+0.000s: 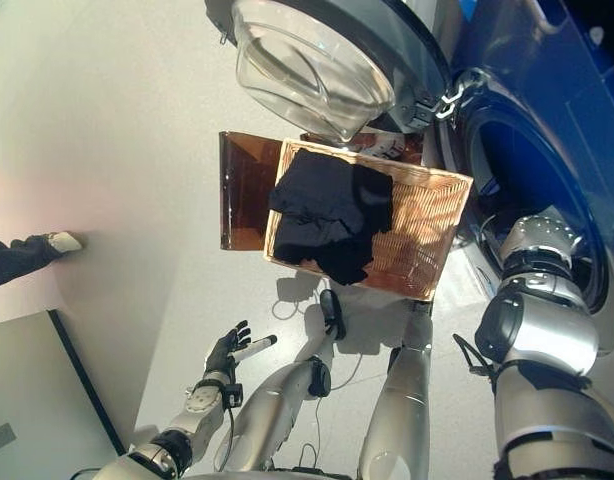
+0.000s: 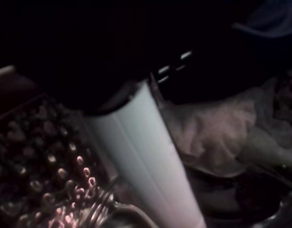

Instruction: Pick up the clothes and place them into the washing machine

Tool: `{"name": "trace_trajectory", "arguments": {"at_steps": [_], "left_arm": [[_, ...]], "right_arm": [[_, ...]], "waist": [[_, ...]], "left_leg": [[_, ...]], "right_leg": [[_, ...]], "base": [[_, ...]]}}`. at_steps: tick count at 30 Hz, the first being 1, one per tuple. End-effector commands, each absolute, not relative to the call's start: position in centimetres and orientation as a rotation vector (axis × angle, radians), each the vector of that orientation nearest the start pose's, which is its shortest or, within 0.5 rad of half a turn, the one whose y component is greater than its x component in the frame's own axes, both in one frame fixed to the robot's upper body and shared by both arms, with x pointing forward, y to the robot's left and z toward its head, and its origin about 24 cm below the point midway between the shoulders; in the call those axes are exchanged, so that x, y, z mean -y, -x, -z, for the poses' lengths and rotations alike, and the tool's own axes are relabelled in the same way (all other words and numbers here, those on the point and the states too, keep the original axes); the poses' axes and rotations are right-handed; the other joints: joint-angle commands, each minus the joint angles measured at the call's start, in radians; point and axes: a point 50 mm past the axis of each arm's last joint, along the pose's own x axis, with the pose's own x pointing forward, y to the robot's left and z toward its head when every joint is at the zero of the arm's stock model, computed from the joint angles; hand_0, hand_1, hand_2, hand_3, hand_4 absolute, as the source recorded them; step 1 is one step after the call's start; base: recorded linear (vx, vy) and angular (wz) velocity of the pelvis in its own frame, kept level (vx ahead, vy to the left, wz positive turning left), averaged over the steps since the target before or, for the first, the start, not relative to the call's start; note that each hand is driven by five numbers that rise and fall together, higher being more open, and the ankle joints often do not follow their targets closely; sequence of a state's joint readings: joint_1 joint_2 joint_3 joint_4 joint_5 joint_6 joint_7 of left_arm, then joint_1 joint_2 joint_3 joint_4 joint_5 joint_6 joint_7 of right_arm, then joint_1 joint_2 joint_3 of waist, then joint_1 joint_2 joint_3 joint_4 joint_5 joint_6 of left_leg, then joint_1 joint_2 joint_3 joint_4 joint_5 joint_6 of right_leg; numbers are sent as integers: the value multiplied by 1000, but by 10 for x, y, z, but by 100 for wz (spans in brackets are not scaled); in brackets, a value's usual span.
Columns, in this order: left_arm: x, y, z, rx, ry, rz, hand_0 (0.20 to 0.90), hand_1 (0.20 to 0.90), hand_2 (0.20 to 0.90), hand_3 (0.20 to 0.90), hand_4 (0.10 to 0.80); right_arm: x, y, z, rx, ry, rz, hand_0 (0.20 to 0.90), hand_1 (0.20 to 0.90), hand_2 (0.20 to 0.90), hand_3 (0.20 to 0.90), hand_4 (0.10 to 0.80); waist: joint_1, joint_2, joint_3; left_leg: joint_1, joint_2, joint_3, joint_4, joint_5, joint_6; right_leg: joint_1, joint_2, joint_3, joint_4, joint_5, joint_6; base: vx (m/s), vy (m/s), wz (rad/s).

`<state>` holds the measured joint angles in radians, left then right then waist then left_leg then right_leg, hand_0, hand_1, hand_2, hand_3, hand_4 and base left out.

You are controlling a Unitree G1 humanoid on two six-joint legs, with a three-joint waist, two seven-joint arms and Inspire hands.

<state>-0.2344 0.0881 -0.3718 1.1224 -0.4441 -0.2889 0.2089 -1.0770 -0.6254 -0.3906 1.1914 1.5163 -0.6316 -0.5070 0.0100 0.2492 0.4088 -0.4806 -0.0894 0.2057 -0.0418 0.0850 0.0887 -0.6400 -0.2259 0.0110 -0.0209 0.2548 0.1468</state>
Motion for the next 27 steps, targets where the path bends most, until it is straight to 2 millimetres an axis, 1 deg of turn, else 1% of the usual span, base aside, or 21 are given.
{"name": "trace_trajectory", "arguments": {"at_steps": [1, 2, 4, 6, 8, 9, 10, 11, 12, 13, 14, 16, 17, 18, 21, 24, 27], "left_arm": [[-184, -192, 126, -739, -53, -262, 900, 900, 900, 900, 800], [-185, -192, 126, -740, -55, -263, 900, 900, 900, 900, 800], [-184, -192, 126, -739, -52, -265, 900, 900, 900, 900, 800], [-185, -193, 126, -735, -53, -270, 900, 900, 900, 900, 800], [-184, -195, 124, -724, -50, -275, 900, 900, 900, 900, 800], [-183, -196, 124, -718, -48, -279, 900, 900, 900, 900, 800], [-184, -196, 124, -718, -49, -281, 900, 900, 900, 900, 800], [-182, -198, 122, -706, -45, -286, 900, 900, 900, 900, 800], [-183, -198, 122, -706, -46, -287, 900, 900, 900, 900, 800], [-182, -199, 122, -700, -42, -288, 900, 900, 900, 900, 800], [-181, -200, 121, -694, -43, -291, 900, 900, 900, 900, 800], [-180, -202, 120, -685, -41, -299, 900, 900, 900, 900, 800], [-179, -204, 118, -673, -47, -301, 900, 900, 900, 900, 800], [-180, -204, 118, -672, -48, -302, 900, 900, 900, 900, 800], [-178, -205, 117, -659, -55, -305, 900, 900, 900, 900, 800], [-178, -205, 117, -653, -64, -307, 900, 900, 900, 900, 800], [-177, -205, 116, -647, -82, -307, 900, 900, 900, 900, 800]], "right_arm": [[397, -316, -262, 841, -1290, 1109, 900, 900, 900, 900, 800], [395, -319, -260, 822, -1269, 1108, 900, 900, 900, 900, 800], [391, -322, -260, 801, -1240, 1102, 900, 900, 900, 900, 800], [386, -327, -254, 757, -1184, 1102, 900, 900, 900, 900, 800], [373, -335, -244, 706, -1124, 1093, 900, 900, 900, 900, 800], [362, -341, -236, 678, -1092, 1086, 900, 900, 900, 900, 800], [361, -341, -236, 676, -1091, 1087, 900, 900, 900, 900, 800], [347, -347, -226, 643, -1057, 1081, 900, 900, 900, 900, 800], [346, -347, -226, 642, -1057, 1082, 900, 900, 900, 900, 800], [339, -349, -221, 625, -1032, 1082, 900, 900, 900, 900, 800], [330, -352, -217, 619, -1035, 1069, 900, 900, 900, 900, 800], [311, -356, -210, 598, -984, 1038, 900, 900, 900, 900, 800], [297, -359, -204, 583, -951, 1007, 900, 900, 900, 900, 800], [296, -359, -204, 583, -950, 1008, 900, 900, 900, 900, 800], [275, -362, -187, 523, -889, 1004, 900, 900, 900, 900, 800], [268, -362, -183, 501, -856, 1029, 900, 900, 900, 900, 800], [255, -365, -178, 447, -798, 1063, 900, 900, 900, 900, 800]], "waist": [[3, -11, -88], [5, -11, -88], [4, -12, -85], [6, -14, -85], [7, -19, -82], [6, -22, -80], [4, -24, -80], [4, -24, -78], [2, -25, -78], [3, -25, -77], [3, -26, -76], [1, -27, -72], [0, -30, -69], [-1, -31, -69], [5, -29, -67], [9, -28, -68], [14, -26, -70]], "left_leg": [[-85, 21, -39, 151, -81, -117], [-78, 22, -40, 151, -89, -117], [-79, 22, -39, 152, -84, -116], [-73, 23, -40, 151, -90, -116], [-70, 24, -39, 153, -90, -115], [-67, 25, -39, 155, -91, -114], [-70, 24, -38, 155, -86, -113], [-62, 26, -40, 156, -93, -112], [-65, 25, -39, 156, -87, -111], [-62, 25, -39, 155, -87, -111], [-60, 24, -40, 156, -88, -109], [-59, 23, -41, 160, -88, -108], [-57, 22, -42, 164, -94, -107], [-60, 22, -41, 163, -89, -106], [-57, 22, -42, 170, -97, -104], [-59, 21, -42, 174, -98, -102], [-63, 19, -41, 177, -94, -100]], "right_leg": [[7, 38, 30, 142, -120, -29], [13, 38, 29, 144, -128, -28], [12, 38, 28, 144, -123, -29], [19, 39, 27, 144, -128, -29], [25, 41, 26, 143, -126, -29], [29, 41, 24, 143, -126, -30], [27, 41, 24, 142, -120, -31], [37, 41, 22, 143, -127, -31], [34, 40, 23, 141, -121, -32], [37, 40, 22, 141, -121, -31], [40, 40, 22, 140, -120, -32], [42, 40, 22, 142, -121, -33], [47, 41, 20, 143, -125, -33], [44, 40, 20, 141, -120, -34], [50, 38, 17, 143, -125, -34], [51, 37, 17, 142, -124, -35], [49, 34, 19, 139, -117, -36]], "base": [[0, 0, 0], [0, 0, 0], [0, 0, 0], [0, 0, 0], [0, 0, 0], [0, 0, 0], [0, 0, 0], [0, 0, 0], [0, 0, 0], [0, 0, 0], [0, 0, 0], [3, 7, 2], [-29, 6, 5], [-9, 10, 4], [0, 0, 0], [0, 0, 0], [-4, 8, 1]]}}
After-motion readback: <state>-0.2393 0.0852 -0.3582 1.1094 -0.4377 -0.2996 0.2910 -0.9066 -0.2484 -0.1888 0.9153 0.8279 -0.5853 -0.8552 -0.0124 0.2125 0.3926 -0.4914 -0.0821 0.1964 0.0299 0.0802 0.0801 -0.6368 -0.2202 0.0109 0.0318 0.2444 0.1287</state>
